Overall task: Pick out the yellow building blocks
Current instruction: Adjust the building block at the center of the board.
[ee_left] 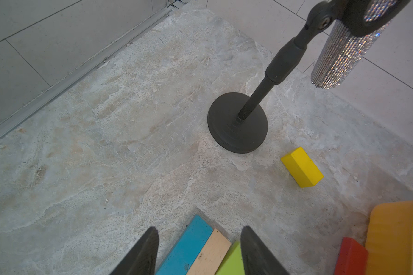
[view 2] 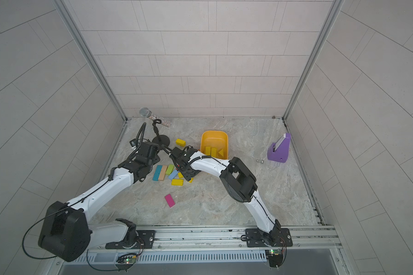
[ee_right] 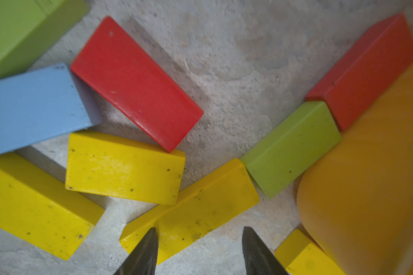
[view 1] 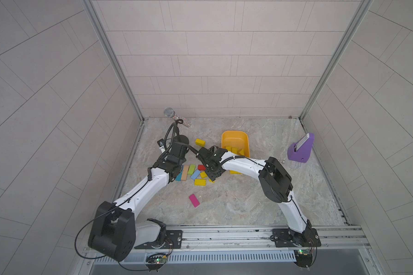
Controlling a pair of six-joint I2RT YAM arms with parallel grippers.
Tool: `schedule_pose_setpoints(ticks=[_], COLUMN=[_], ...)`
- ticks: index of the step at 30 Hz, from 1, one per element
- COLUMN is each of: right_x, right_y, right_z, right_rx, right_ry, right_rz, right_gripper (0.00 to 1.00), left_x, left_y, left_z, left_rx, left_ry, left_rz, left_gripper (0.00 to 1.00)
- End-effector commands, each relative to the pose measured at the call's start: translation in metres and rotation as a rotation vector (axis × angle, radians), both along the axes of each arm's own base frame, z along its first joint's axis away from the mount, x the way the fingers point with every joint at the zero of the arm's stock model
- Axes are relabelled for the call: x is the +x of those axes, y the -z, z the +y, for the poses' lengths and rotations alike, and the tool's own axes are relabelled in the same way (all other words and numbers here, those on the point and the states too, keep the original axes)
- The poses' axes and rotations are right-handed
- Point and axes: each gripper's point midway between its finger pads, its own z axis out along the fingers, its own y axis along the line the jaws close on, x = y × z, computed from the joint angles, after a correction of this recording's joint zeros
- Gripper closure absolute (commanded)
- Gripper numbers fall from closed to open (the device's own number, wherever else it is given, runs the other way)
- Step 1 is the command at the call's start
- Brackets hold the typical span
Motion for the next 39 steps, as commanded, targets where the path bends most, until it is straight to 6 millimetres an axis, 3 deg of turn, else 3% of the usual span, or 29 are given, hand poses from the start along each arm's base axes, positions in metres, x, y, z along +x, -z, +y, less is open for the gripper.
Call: schedule_pose_setpoints(ticks=[1, 5, 15, 19, 33, 39], right_x=[-0.006, 0.000, 0.007, 0.003, -0.024, -0.025], right_y=[-0.014, -0.023, -0.003, 0.008, 0.007, -0.001], right_z=[-0.007, 0.002, 0.020, 0.013, -0.021, -0.023], right_rx=[-0.007, 0.026, 0.016, -0.035, -0.063, -0.043], right_ry=[-0.015, -0.017, -0.045, -0.049, -0.020, 0.001], right_rz=[-0.018, -0.038, 0.005, 0.037, 0.043, 0.033], right_gripper=[0.42, 0.42, 0.42, 0.42, 0.42, 0.42], left_x=[-0.002, 0.000, -0.001, -0.001, 0.000, -0.002], left_y=[-0.005, -0.006, -0.009, -0.010, -0.007, -0.005], left_z=[0.009, 0.007, 0.009, 0.009, 0.008, 0.008], left_rx=[0.012, 0.001, 0.009, 0.009, 0.000, -0.003], left_ry=[-0.043, -0.039, -0.045, -0.044, -0.042, -0.042], left_rz=[-0.023, -0.031, -0.037, -0.040, -0.042, -0.039], left_gripper=[0.41, 0.41, 0.42, 0.42, 0.42, 0.42])
